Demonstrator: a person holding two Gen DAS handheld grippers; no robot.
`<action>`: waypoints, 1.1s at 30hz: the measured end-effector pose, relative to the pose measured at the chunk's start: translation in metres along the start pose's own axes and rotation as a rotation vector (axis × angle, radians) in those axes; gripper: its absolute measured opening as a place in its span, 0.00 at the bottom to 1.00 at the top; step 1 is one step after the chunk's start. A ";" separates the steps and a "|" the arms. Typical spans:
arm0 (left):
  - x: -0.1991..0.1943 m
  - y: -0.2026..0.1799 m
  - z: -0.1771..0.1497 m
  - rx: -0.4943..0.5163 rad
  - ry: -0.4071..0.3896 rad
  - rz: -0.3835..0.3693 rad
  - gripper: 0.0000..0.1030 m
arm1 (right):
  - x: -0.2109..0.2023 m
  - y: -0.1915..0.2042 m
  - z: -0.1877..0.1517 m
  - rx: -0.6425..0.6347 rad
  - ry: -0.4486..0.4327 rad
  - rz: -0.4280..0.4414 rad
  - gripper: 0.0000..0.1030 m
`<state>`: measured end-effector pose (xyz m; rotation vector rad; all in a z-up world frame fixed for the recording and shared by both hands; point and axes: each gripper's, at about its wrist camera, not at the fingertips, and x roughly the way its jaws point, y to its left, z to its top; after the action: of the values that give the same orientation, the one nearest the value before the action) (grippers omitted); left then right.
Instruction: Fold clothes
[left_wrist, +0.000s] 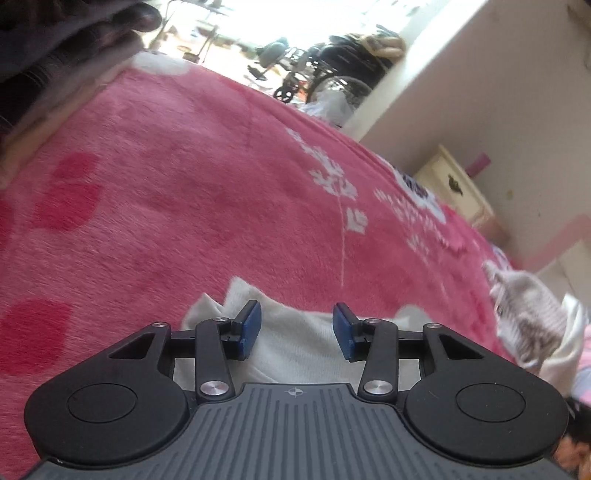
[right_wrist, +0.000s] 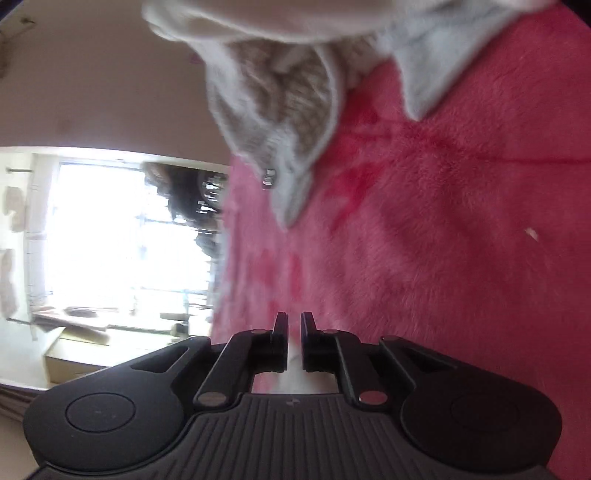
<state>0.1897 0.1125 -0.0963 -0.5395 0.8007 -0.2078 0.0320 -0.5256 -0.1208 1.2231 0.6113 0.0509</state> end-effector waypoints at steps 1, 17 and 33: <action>-0.007 -0.001 0.004 0.000 -0.002 0.010 0.44 | -0.004 0.001 -0.001 0.003 -0.013 0.008 0.15; -0.086 0.017 0.035 0.084 0.249 0.179 0.51 | 0.094 0.190 -0.361 -1.258 0.515 0.209 0.42; -0.088 0.049 0.019 0.067 0.329 0.186 0.51 | 0.116 0.172 -0.490 -1.768 0.601 0.275 0.51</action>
<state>0.1422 0.1945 -0.0563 -0.3690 1.1537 -0.1525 -0.0495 0.0001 -0.1141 -0.4895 0.6008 0.9945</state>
